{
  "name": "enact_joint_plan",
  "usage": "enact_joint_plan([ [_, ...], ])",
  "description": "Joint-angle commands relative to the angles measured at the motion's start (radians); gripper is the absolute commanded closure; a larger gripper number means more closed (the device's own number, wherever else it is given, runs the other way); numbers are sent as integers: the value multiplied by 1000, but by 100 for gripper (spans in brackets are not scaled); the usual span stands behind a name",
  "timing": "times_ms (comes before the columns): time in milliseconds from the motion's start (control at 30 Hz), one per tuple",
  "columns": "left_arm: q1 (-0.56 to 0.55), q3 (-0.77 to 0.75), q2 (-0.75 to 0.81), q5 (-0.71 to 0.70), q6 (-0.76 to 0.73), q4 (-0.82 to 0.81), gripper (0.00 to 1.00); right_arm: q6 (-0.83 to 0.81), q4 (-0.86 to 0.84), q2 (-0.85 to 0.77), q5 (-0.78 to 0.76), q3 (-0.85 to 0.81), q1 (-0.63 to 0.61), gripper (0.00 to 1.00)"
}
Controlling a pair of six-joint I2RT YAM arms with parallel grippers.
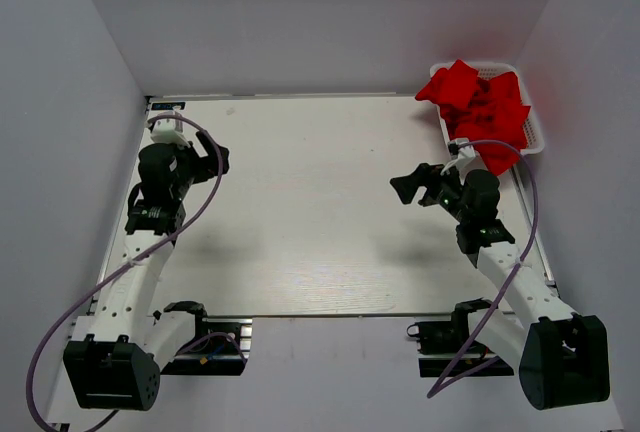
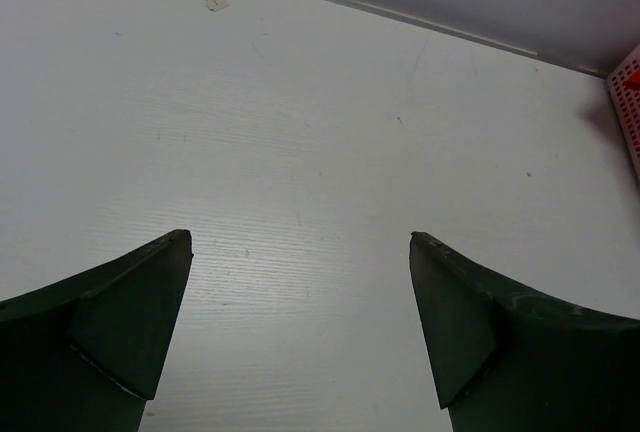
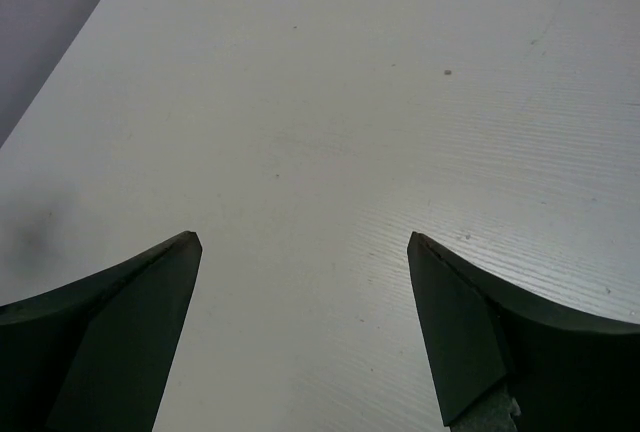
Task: Fold and stack the t-shirts
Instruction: Grab crumpled tshirt from bin with the right arm
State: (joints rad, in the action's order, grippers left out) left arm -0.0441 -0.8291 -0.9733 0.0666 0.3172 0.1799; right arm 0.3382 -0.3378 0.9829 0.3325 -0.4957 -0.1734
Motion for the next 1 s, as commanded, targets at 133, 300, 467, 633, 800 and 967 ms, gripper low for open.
enact_joint_plan([
  [133, 9, -5, -1, 99, -1, -10, 0, -103, -9, -1, -24, -75, -3, 10],
  [300, 9, -4, -33, 88, -10, -10, 0, -100, 176, 97, -278, -242, 3, 10],
  [467, 9, 30, -33, 87, -10, -69, 0, -77, 391, 293, -605, -545, 21, 10],
  [633, 9, 30, -56, 78, -30, -80, 0, -73, 489, 499, -668, -794, 64, 10],
  [800, 9, 10, -96, 99, -66, -89, 0, -90, 605, 782, -682, -1142, 109, 10],
  [967, 9, 10, -149, 99, -66, -123, 0, -99, 767, 1095, -693, -1507, 143, 10],
])
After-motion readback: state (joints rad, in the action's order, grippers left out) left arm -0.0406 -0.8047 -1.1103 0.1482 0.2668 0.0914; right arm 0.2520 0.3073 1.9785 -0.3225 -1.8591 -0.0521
